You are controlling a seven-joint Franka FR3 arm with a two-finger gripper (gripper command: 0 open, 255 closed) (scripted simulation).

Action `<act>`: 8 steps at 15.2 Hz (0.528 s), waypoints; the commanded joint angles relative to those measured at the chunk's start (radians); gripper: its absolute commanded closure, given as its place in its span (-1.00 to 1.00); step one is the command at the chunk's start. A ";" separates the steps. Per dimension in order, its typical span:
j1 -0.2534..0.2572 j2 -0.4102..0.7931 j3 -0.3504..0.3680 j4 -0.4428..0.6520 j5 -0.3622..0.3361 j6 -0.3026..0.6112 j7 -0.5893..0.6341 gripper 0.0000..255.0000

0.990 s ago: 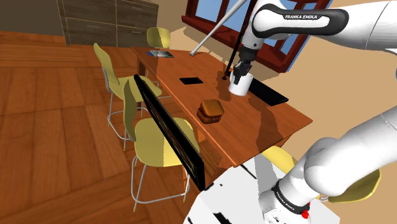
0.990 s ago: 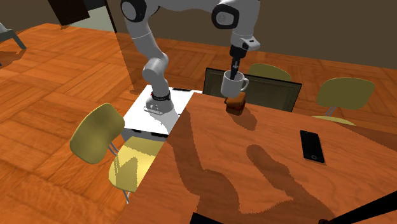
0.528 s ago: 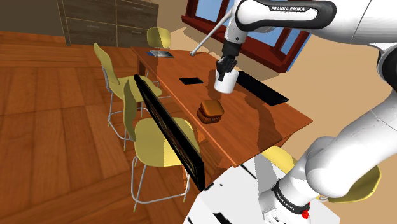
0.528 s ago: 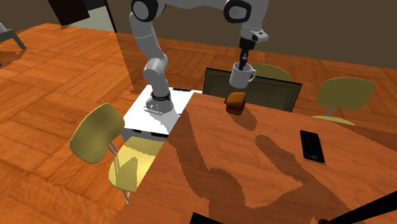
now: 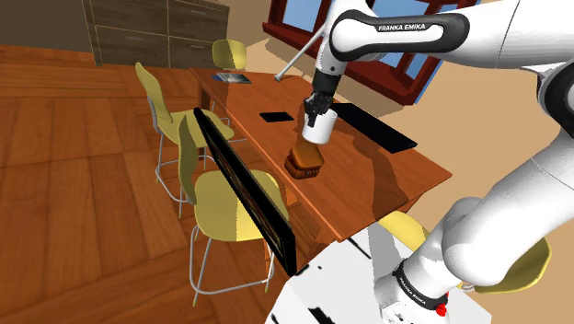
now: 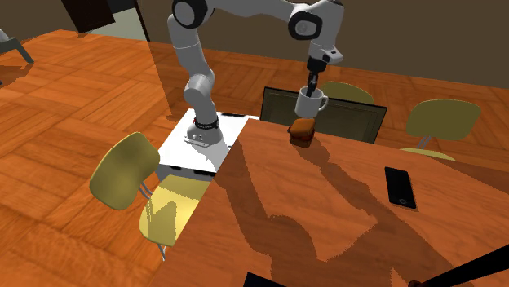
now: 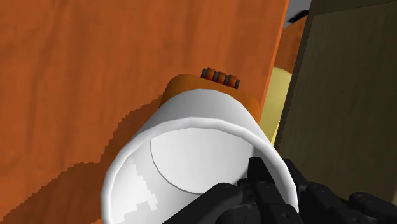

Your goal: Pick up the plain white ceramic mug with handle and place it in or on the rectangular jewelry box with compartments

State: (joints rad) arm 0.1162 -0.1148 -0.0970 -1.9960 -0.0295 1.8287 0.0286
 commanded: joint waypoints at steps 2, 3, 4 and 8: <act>0.000 0.008 -0.001 -0.031 0.000 0.039 0.000 1.00; 0.000 0.010 -0.001 -0.042 0.000 0.053 0.000 1.00; -0.001 0.012 -0.001 -0.052 0.000 0.066 0.000 1.00; -0.001 0.025 -0.002 -0.093 0.001 0.119 0.000 1.00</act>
State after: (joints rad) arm 0.1162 -0.0946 -0.0976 -2.0815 -0.0286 1.9345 0.0304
